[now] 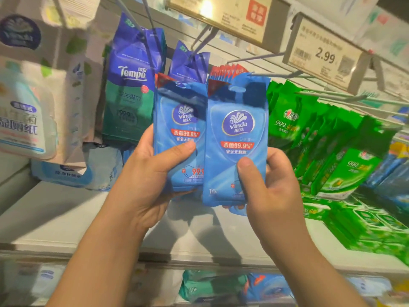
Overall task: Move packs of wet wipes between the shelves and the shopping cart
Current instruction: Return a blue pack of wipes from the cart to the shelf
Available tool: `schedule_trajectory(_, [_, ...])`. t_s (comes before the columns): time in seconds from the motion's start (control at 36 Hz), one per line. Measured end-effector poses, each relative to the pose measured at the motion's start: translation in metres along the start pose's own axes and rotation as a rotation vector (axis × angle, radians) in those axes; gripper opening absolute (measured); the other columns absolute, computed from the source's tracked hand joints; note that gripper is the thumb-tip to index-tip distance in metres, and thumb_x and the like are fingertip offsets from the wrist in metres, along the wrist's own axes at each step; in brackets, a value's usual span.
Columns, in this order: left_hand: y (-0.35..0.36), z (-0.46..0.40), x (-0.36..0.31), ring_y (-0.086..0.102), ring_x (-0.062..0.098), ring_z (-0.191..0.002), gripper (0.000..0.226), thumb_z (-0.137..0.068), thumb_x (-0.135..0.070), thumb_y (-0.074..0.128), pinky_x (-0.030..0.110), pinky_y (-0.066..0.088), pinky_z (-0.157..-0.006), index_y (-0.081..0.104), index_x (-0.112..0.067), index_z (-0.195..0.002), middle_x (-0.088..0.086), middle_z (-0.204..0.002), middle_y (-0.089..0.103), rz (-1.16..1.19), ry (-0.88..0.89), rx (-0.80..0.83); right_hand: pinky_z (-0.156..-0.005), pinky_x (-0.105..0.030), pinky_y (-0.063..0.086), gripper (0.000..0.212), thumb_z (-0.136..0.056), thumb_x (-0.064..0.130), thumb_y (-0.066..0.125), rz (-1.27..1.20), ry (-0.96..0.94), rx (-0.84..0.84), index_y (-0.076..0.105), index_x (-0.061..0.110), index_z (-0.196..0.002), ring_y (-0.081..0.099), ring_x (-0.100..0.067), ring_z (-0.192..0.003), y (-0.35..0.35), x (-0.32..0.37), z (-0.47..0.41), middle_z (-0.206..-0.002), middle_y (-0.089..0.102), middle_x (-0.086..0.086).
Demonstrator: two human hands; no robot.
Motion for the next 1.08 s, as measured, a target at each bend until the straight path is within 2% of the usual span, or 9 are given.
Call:
schedule_trajectory(0.11, [0.001,0.000,0.000,0.075,0.033,-0.093,0.053,-0.072,-0.013,0.073,0.073,0.050,-0.084,0.063,-0.026,-0.123,0.007,-0.115,0.076,-0.004,-0.008,-0.012,-0.059,-0.016,0.051,0.014,-0.093,0.012,0.067,-0.008,-0.088,-0.070,0.055,0.008,-0.100,0.066,-0.001,-0.066,-0.002,0.012,0.005,-0.076,0.072,0.013])
schedule_trajectory(0.22, [-0.002,-0.001,0.003,0.074,0.035,-0.097,0.057,-0.072,-0.008,0.079,0.073,0.051,-0.082,0.064,-0.027,-0.124,0.008,-0.117,0.076,0.000,-0.020,-0.002,-0.054,-0.020,0.050,0.015,-0.089,0.024,0.060,0.029,-0.142,-0.179,0.053,0.013,-0.096,0.062,-0.003,-0.060,-0.008,0.021,0.003,-0.072,0.069,0.011])
schedule_trajectory(0.36, [-0.003,-0.001,0.008,0.073,0.035,-0.093,0.056,-0.075,-0.014,0.072,0.063,0.055,-0.074,0.062,-0.024,-0.129,0.010,-0.119,0.075,0.015,-0.038,0.026,-0.052,-0.026,0.053,0.021,-0.094,0.028,0.061,0.032,-0.151,-0.268,0.050,0.012,-0.101,0.063,-0.006,-0.059,-0.018,0.029,-0.002,-0.073,0.070,0.010])
schedule_trajectory(0.47, [0.000,-0.002,0.010,0.073,0.033,-0.087,0.061,-0.076,-0.010,0.076,0.045,0.059,-0.057,0.060,-0.022,-0.133,0.011,-0.118,0.074,0.017,-0.049,0.045,-0.053,-0.031,0.055,0.011,-0.099,0.024,0.057,0.030,-0.091,-0.278,0.052,0.015,-0.102,0.065,-0.011,-0.064,-0.023,0.026,-0.007,-0.075,0.070,0.009])
schedule_trajectory(0.53, [0.001,-0.001,0.011,0.072,0.033,-0.087,0.063,-0.075,-0.011,0.076,0.044,0.059,-0.057,0.059,-0.022,-0.134,0.014,-0.122,0.073,0.019,-0.058,0.039,-0.051,-0.026,0.054,0.009,-0.099,0.023,0.058,0.030,-0.060,-0.286,0.053,0.016,-0.103,0.066,-0.011,-0.065,-0.024,0.021,-0.006,-0.075,0.070,0.009])
schedule_trajectory(0.64, [0.003,-0.001,0.012,0.071,0.033,-0.086,0.058,-0.076,-0.015,0.069,0.042,0.059,-0.054,0.060,-0.021,-0.133,0.015,-0.122,0.073,0.041,-0.068,0.032,-0.042,-0.028,0.050,0.011,-0.100,0.027,0.058,0.035,0.021,-0.289,0.055,0.016,-0.103,0.069,-0.018,-0.063,-0.022,0.010,-0.001,-0.080,0.072,0.000])
schedule_trajectory(0.81, [0.003,-0.001,0.012,0.071,0.031,-0.079,0.049,-0.084,-0.004,0.065,0.036,0.055,-0.047,0.062,-0.022,-0.129,0.010,-0.107,0.075,0.039,-0.075,0.013,-0.047,-0.033,0.046,0.025,-0.101,0.032,0.053,-0.005,0.142,-0.262,0.053,0.012,-0.088,0.056,-0.014,-0.048,-0.018,-0.005,-0.010,-0.064,0.065,0.005])
schedule_trajectory(0.97, [0.002,0.000,0.014,0.072,0.028,-0.076,0.041,-0.089,0.001,0.061,0.040,0.058,-0.052,0.064,-0.027,-0.119,0.006,-0.102,0.076,0.020,-0.074,-0.006,-0.050,-0.028,0.048,0.039,-0.099,0.042,0.055,-0.067,0.305,-0.197,0.064,0.004,-0.101,0.064,-0.019,-0.050,-0.008,-0.025,-0.032,-0.091,0.077,-0.014])
schedule_trajectory(1.08, [0.003,0.002,0.014,0.071,0.029,-0.075,0.041,-0.090,0.004,0.058,0.038,0.056,-0.049,0.063,-0.028,-0.116,0.005,-0.100,0.076,0.025,-0.065,-0.008,-0.052,-0.031,0.044,0.032,-0.099,0.040,0.058,-0.133,0.395,-0.211,0.057,0.009,-0.095,0.062,-0.021,-0.049,-0.001,-0.033,-0.051,-0.089,0.071,-0.014])
Point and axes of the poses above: each hand's wrist, its own z-axis away from the middle knuckle, its own y-axis out of the palm, x = y × z, the point moved 3 cm from there along -z, towards the middle knuckle
